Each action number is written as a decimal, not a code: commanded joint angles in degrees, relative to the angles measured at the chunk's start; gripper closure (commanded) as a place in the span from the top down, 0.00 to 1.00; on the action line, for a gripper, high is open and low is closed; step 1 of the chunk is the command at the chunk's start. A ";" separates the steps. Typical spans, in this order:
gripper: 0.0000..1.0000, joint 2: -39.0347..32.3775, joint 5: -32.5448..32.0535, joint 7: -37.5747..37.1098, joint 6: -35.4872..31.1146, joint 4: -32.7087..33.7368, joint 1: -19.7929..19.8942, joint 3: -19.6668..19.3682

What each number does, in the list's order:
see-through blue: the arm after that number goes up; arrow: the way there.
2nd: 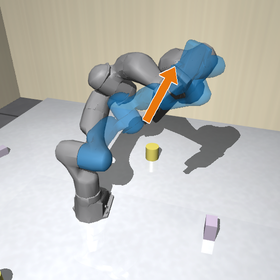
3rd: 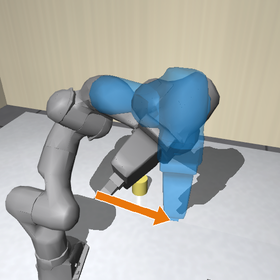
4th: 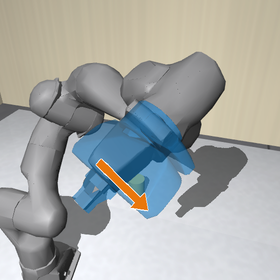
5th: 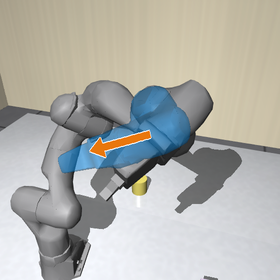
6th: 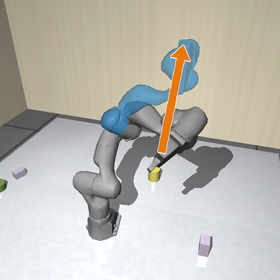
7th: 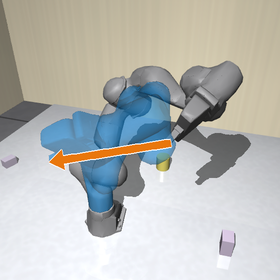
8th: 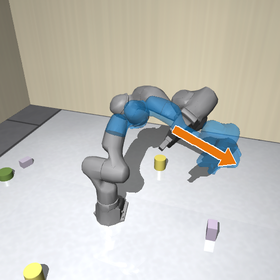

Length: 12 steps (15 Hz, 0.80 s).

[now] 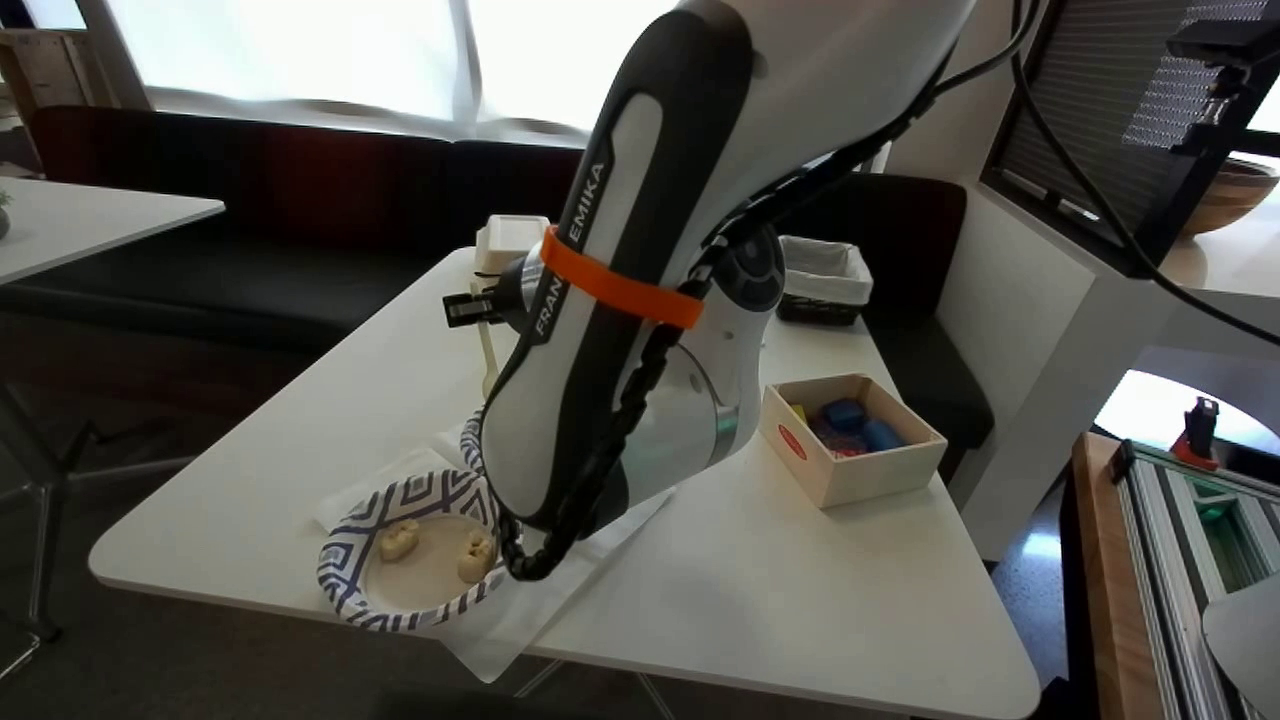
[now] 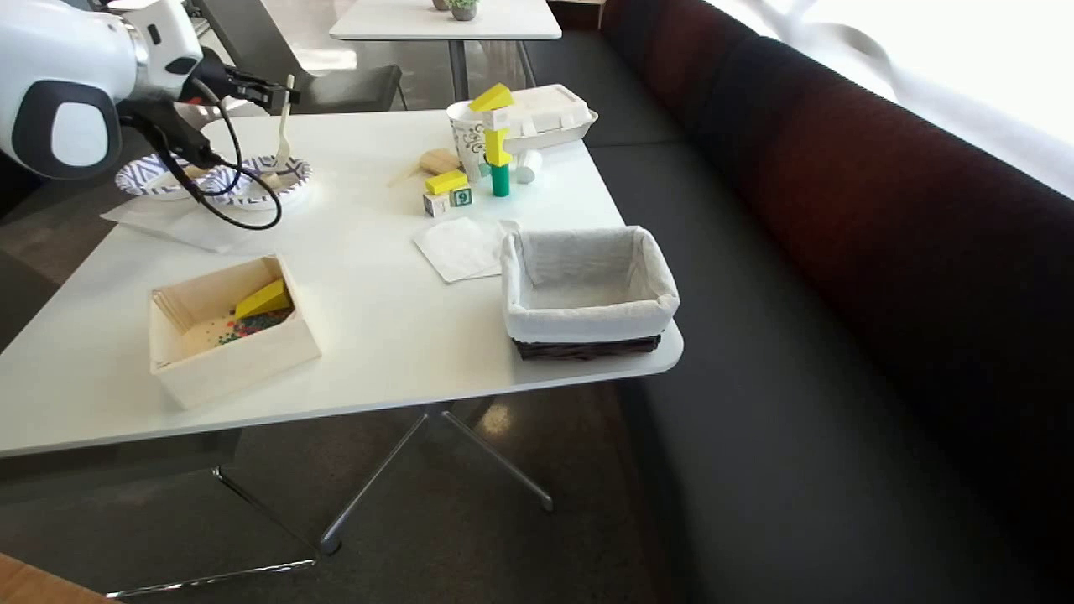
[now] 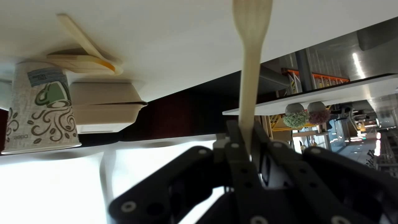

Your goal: Use the fork to cut the donut in half

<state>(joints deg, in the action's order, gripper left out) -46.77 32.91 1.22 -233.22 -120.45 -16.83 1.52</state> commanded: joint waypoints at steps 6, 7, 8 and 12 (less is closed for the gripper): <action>0.03 -0.83 2.30 1.60 0.44 -0.20 -0.57 0.42; 0.03 -1.00 2.33 1.64 0.51 -0.19 -0.63 0.46; 0.03 -1.09 2.29 1.56 0.63 -0.24 -0.63 0.55; 0.03 -1.29 2.17 1.57 0.87 -0.51 -0.83 0.75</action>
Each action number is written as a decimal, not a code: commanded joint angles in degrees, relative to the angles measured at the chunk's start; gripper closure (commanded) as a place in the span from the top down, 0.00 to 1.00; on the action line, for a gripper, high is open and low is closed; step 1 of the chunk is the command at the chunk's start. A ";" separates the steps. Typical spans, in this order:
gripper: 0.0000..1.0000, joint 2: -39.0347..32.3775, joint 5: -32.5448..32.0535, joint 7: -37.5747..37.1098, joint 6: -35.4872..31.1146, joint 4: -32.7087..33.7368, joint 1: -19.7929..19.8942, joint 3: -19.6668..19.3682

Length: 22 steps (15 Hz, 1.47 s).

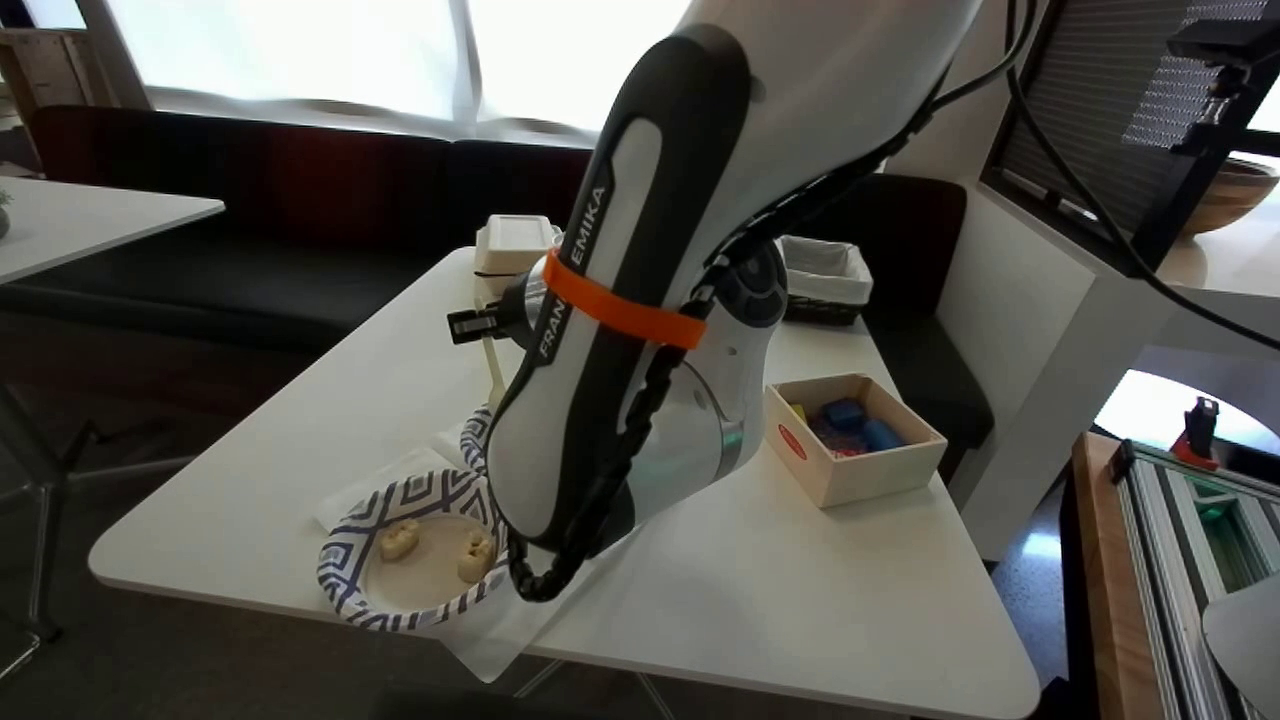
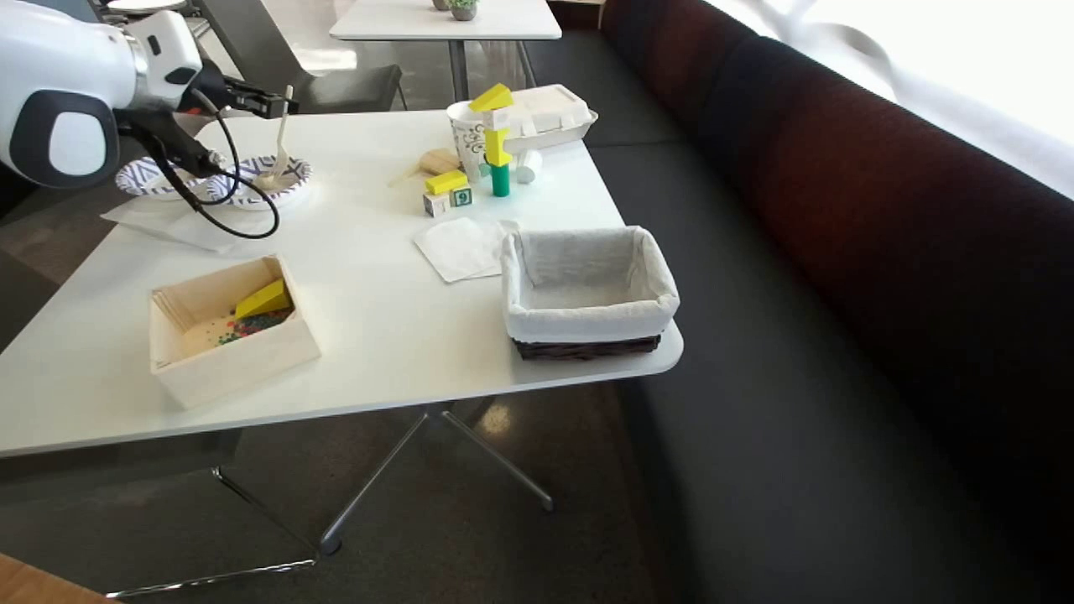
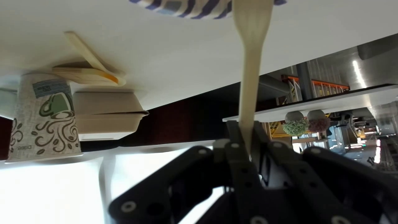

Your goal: Use the fork to cut the donut in half

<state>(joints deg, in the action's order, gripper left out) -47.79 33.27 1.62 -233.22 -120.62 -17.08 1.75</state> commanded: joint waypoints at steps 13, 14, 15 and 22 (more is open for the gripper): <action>0.03 -0.53 1.27 0.96 3.27 -3.27 -1.22 1.86; 0.03 -0.49 1.25 0.87 3.79 -3.33 -1.19 1.83; 0.03 -0.31 0.74 0.22 4.54 -3.43 -0.83 2.05; 0.03 1.40 -1.14 -3.21 9.37 -3.35 1.55 1.99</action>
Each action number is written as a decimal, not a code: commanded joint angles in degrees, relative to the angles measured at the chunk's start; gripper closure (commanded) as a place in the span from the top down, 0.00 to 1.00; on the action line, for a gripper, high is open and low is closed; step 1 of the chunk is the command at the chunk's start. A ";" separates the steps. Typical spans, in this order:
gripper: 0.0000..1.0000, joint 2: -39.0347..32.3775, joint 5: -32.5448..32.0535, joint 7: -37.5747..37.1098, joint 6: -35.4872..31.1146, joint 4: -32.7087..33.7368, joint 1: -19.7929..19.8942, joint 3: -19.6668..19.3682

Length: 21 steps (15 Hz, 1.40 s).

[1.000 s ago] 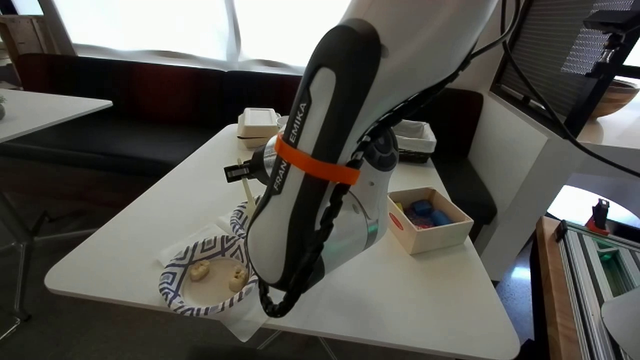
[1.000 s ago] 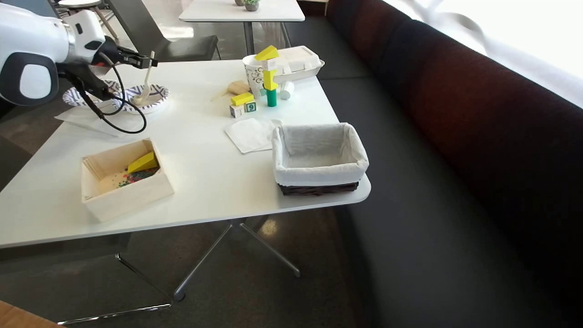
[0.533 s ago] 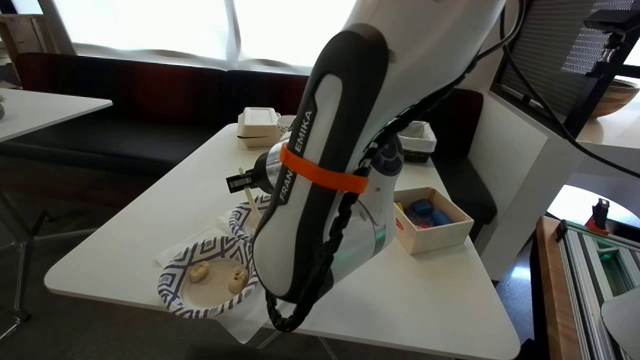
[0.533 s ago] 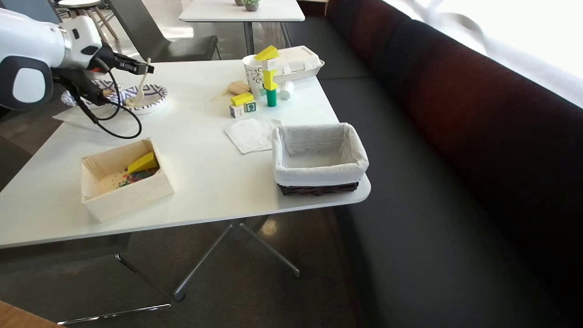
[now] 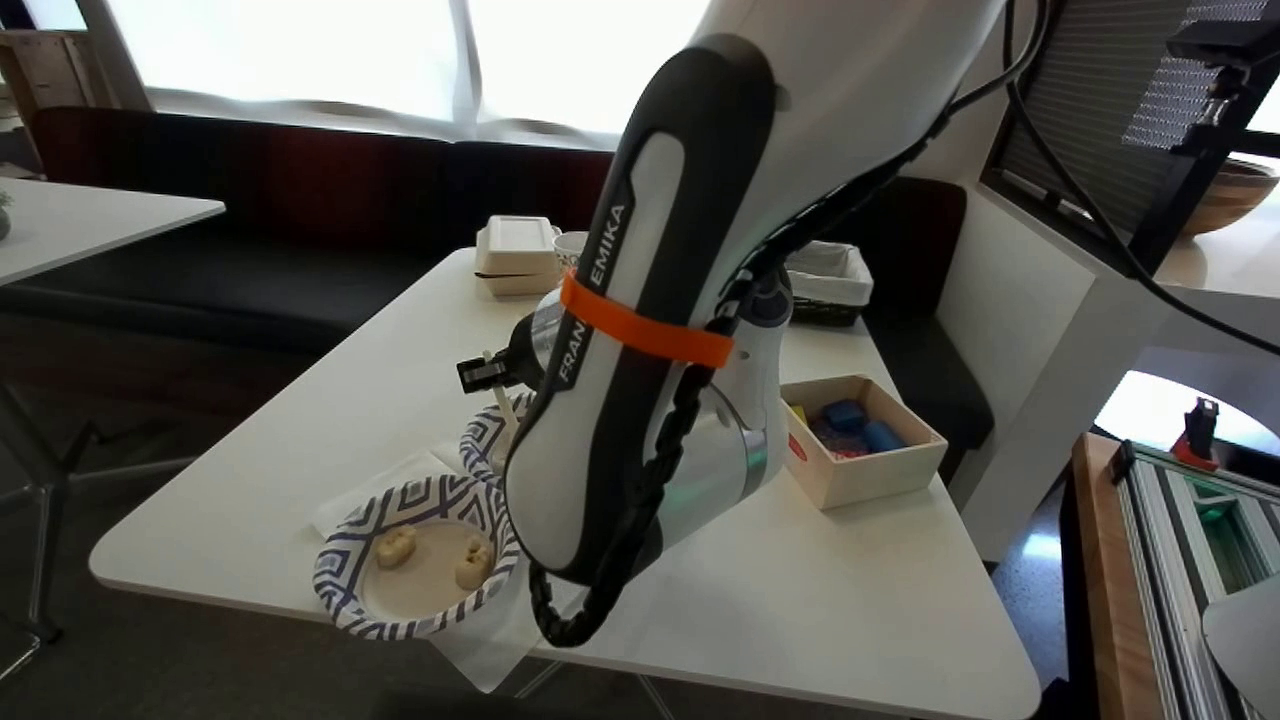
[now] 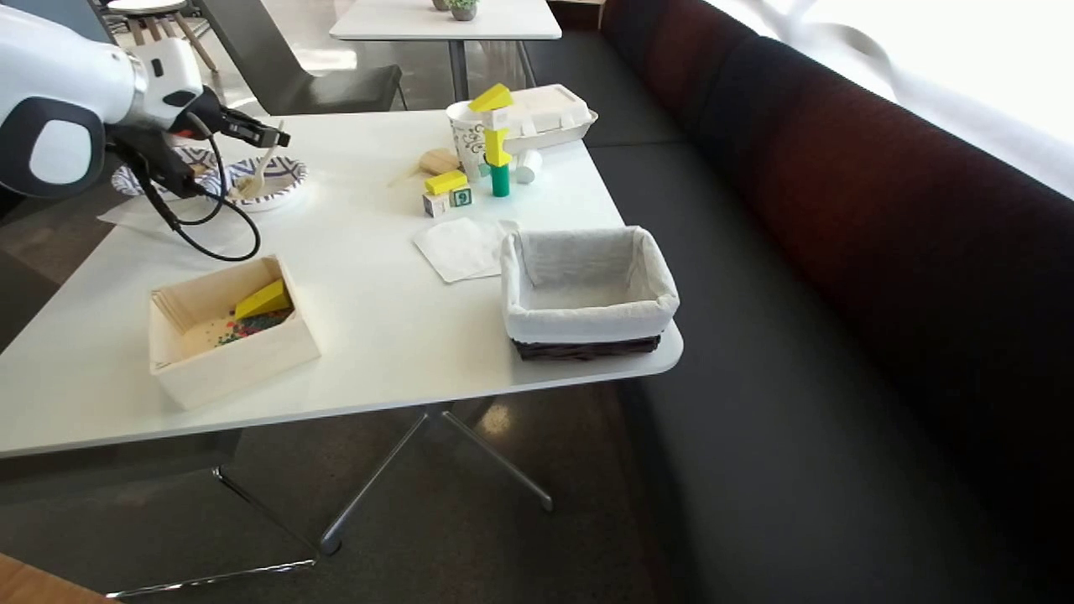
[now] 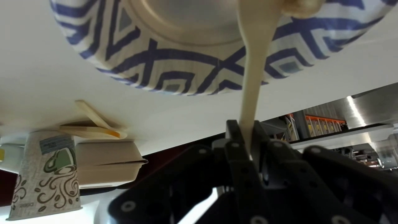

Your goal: Use the fork to cut the donut in half

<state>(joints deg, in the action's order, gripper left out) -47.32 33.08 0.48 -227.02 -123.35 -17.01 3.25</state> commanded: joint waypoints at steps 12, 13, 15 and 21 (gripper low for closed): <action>0.03 4.76 -6.14 -13.32 6.24 -1.20 8.69 2.52; 0.03 5.17 -6.64 -14.02 6.45 -1.33 9.23 2.82; 0.03 5.61 -7.34 -15.11 6.36 -1.36 9.98 3.10; 0.03 6.24 -8.06 -16.23 5.40 -1.21 10.70 3.18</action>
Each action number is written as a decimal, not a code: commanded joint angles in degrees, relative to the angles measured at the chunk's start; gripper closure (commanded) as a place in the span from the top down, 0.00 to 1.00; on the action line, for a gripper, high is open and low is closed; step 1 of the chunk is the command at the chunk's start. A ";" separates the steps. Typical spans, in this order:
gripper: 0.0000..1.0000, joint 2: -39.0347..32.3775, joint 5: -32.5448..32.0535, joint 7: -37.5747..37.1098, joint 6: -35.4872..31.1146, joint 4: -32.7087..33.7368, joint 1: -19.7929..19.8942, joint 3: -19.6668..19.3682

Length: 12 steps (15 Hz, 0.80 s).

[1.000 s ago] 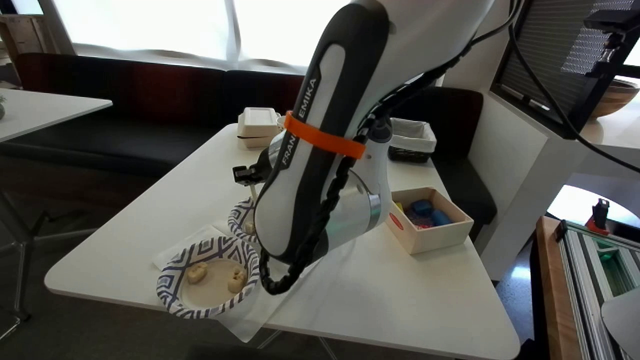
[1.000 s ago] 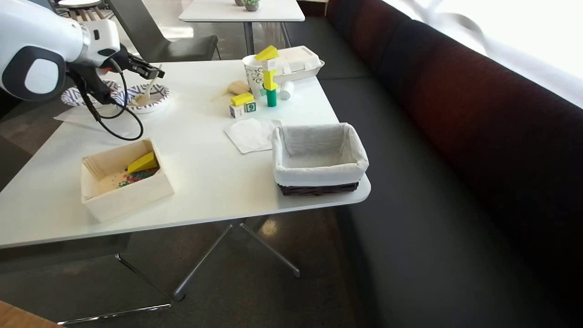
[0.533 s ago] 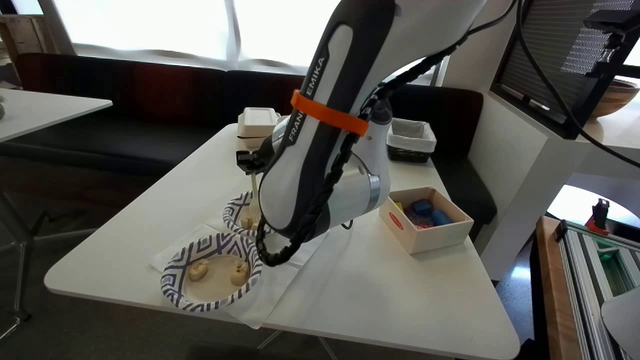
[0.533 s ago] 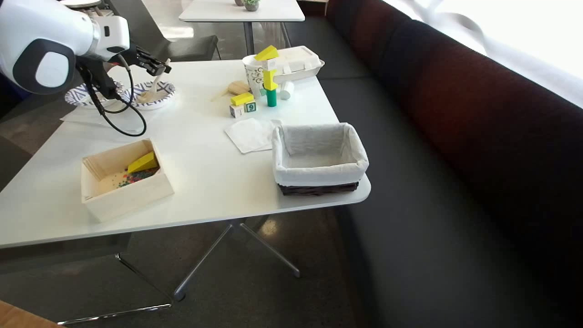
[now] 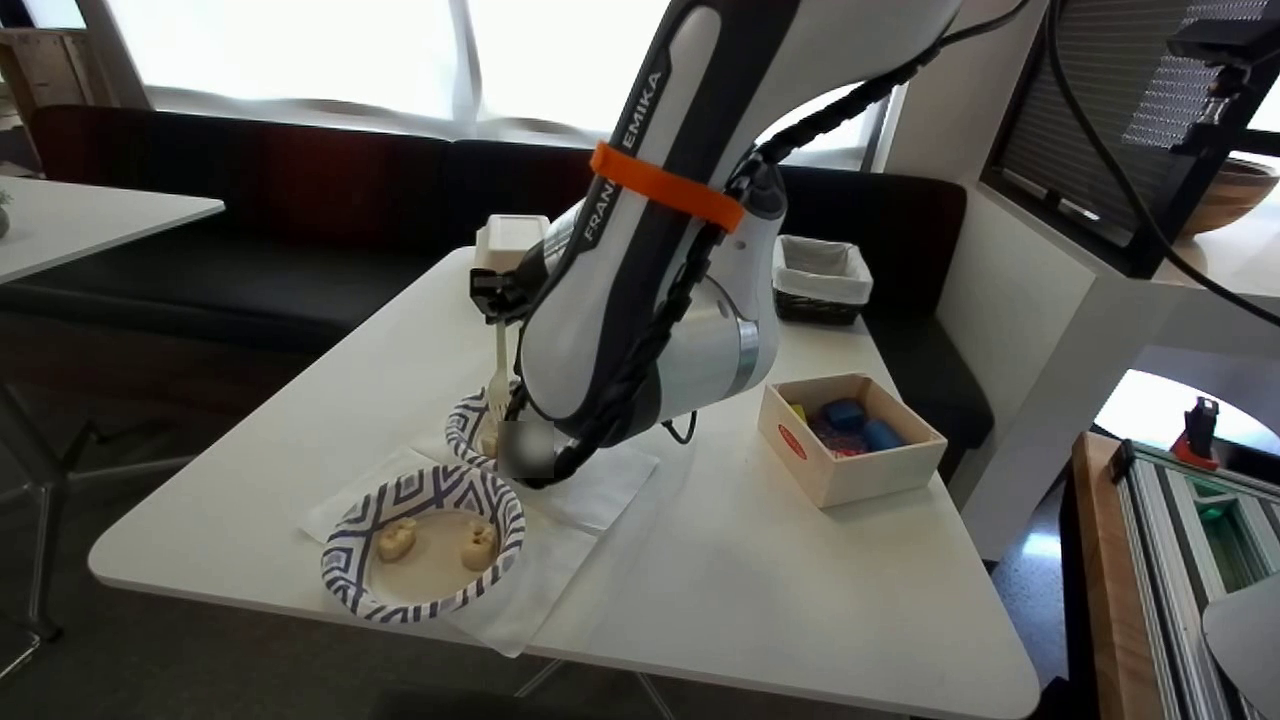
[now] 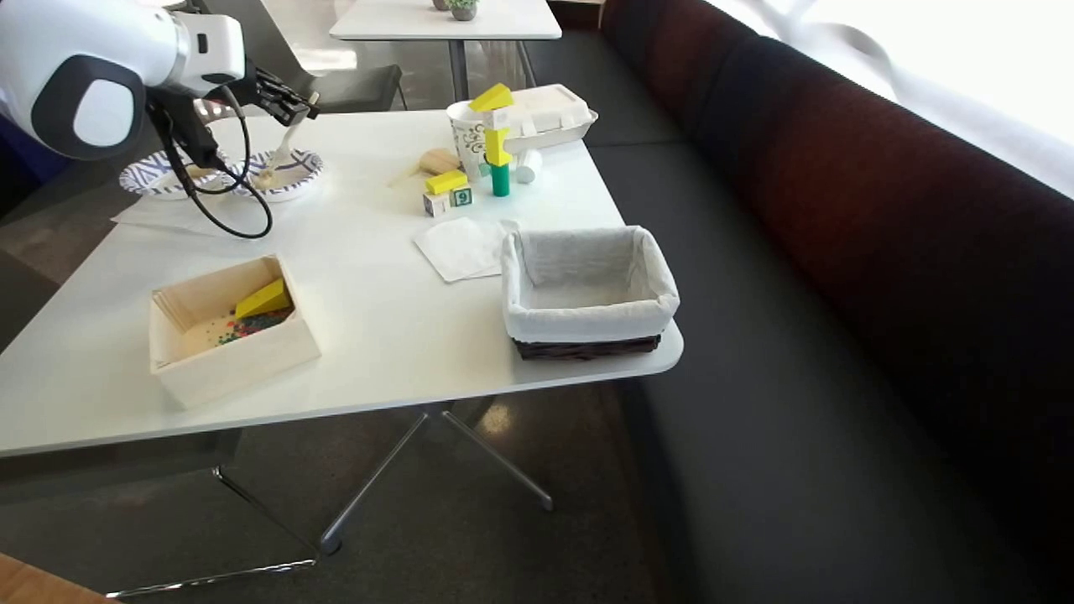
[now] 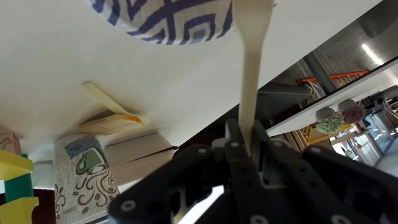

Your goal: Use the fork to cut the donut in half

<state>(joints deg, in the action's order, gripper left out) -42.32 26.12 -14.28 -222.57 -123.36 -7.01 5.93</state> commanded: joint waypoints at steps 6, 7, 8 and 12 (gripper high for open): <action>0.03 0.66 4.51 0.65 0.08 -1.05 -2.65 -0.91; 0.03 0.46 6.19 1.17 -0.22 -0.82 -3.55 -1.34; 0.03 0.21 7.46 1.62 -0.59 -0.61 -4.25 -1.73; 0.03 -0.37 12.53 3.84 -1.21 0.04 -6.77 -2.91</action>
<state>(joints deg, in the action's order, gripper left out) -42.15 34.68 -12.13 -222.66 -123.50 -11.24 4.32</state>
